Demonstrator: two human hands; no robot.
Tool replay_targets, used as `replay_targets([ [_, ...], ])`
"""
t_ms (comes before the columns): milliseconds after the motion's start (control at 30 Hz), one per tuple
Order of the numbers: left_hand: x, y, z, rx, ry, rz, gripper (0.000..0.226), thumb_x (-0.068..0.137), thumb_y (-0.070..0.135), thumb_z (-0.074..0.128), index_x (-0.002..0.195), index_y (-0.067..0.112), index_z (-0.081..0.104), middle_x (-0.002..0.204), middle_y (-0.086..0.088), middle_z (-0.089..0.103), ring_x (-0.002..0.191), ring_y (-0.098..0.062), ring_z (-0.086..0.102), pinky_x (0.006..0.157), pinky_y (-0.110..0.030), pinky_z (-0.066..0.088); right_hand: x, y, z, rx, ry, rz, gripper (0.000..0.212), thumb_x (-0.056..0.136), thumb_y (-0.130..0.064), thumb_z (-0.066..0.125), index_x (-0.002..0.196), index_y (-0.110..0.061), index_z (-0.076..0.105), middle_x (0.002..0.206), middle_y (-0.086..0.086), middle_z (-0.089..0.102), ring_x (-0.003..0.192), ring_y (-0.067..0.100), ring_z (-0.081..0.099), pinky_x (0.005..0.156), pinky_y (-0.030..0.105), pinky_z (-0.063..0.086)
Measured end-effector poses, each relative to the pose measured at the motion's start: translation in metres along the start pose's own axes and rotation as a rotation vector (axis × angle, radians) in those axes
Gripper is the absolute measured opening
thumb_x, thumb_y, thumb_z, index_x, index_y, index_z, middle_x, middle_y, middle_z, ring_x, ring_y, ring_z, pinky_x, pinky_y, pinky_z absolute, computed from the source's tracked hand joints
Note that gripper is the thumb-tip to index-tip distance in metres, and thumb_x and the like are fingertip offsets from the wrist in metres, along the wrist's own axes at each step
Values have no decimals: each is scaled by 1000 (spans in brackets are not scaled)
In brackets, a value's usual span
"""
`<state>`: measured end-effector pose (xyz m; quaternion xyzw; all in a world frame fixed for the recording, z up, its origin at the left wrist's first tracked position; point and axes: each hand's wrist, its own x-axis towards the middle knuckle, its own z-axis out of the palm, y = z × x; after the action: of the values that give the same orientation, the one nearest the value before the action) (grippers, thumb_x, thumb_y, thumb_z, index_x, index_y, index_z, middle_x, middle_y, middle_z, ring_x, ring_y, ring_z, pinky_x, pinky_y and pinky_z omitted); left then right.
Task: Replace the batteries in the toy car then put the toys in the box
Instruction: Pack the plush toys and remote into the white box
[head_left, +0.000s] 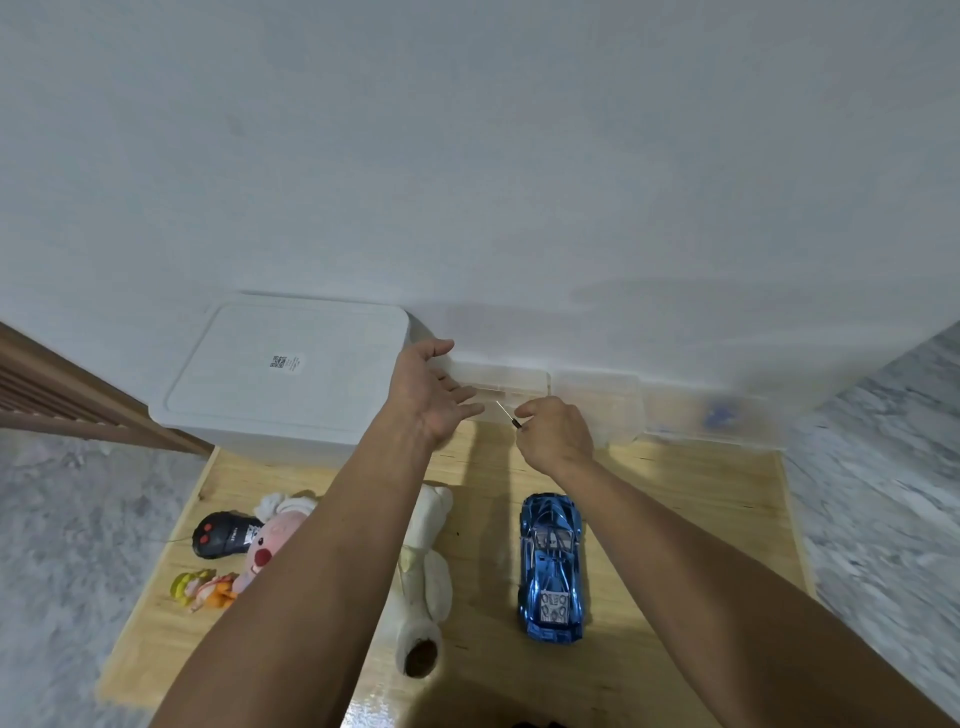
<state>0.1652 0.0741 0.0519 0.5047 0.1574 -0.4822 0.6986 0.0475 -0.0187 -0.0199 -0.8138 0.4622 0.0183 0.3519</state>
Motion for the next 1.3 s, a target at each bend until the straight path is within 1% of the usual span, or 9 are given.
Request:
replay_targets([
  [300, 0, 3, -2, 57, 4, 10, 78, 86, 21, 55, 149, -5, 18, 147, -27, 30, 133, -42, 40, 108, -57, 35, -5, -10, 1, -195, 195, -245, 35, 92, -2, 51, 116, -18, 70, 109, 8, 64, 99, 28, 61, 77, 35, 52],
  [433, 0, 6, -2, 64, 2, 22, 74, 85, 22, 57, 146, -4, 25, 126, -22, 41, 125, -40, 48, 103, -56, 41, -5, -13, 2, -307, 270, -391, 31, 92, -4, 53, 114, -16, 70, 103, 6, 66, 100, 26, 57, 68, 32, 43],
  [633, -1, 10, 1, 81, 20, 31, 63, 86, 24, 57, 139, -3, 34, 136, -23, 42, 116, -37, 56, 96, -52, 48, -5, -19, 3, -496, 311, -578, 29, 46, 4, 84, 69, -11, 74, 57, 4, 61, 52, 22, 60, 37, 22, 37],
  [700, 1, 9, -1, 100, 37, 40, 60, 86, 23, 57, 136, -3, 38, 131, -22, 47, 114, -37, 58, 94, -52, 49, -4, -19, 4, -481, 264, -580, 28, 56, 9, 77, 80, -6, 74, 66, 9, 65, 60, 28, 64, 41, 29, 44],
  [833, 4, 7, -6, 199, 82, 60, 44, 86, 19, 56, 127, 3, 52, 100, -14, 52, 102, -33, 59, 87, -47, 51, -3, -14, 4, -443, 159, -527, 40, 86, 7, 47, 121, -5, 62, 108, 15, 66, 102, 32, 59, 76, 39, 50],
  [933, 1, 0, -9, 347, 124, 110, 4, 87, 13, 53, 90, 12, 56, 92, -11, 51, 86, -27, 53, 73, -40, 48, -4, -7, 4, -351, 142, -487, 47, 85, 8, 45, 126, -9, 61, 112, 12, 68, 104, 30, 58, 80, 38, 49],
  [1067, 5, -15, -15, 643, 142, 263, 10, 68, 9, 52, 74, 13, 45, 71, -7, 41, 63, -21, 42, 55, -33, 33, -6, 3, 8, -175, 293, -499, 23, 85, -1, 53, 101, -7, 67, 94, 10, 68, 87, 31, 63, 66, 39, 53],
  [1167, 7, -24, -19, 1020, 226, 343, 17, 72, 6, 52, 88, 8, 59, 78, -10, 57, 76, -30, 57, 62, -31, 40, -6, 7, 4, -218, 304, -468, 23, 87, -7, 57, 110, -9, 63, 103, 9, 62, 85, 29, 60, 63, 37, 51],
  [1300, 15, -37, -26, 1546, 309, 372, 40, 88, 6, 49, 128, 2, 54, 135, -17, 46, 125, -33, 46, 100, -31, 39, -2, 11, 2, -412, 154, -430, 30, 93, -5, 49, 116, -10, 66, 113, 8, 61, 100, 30, 58, 70, 34, 47],
])
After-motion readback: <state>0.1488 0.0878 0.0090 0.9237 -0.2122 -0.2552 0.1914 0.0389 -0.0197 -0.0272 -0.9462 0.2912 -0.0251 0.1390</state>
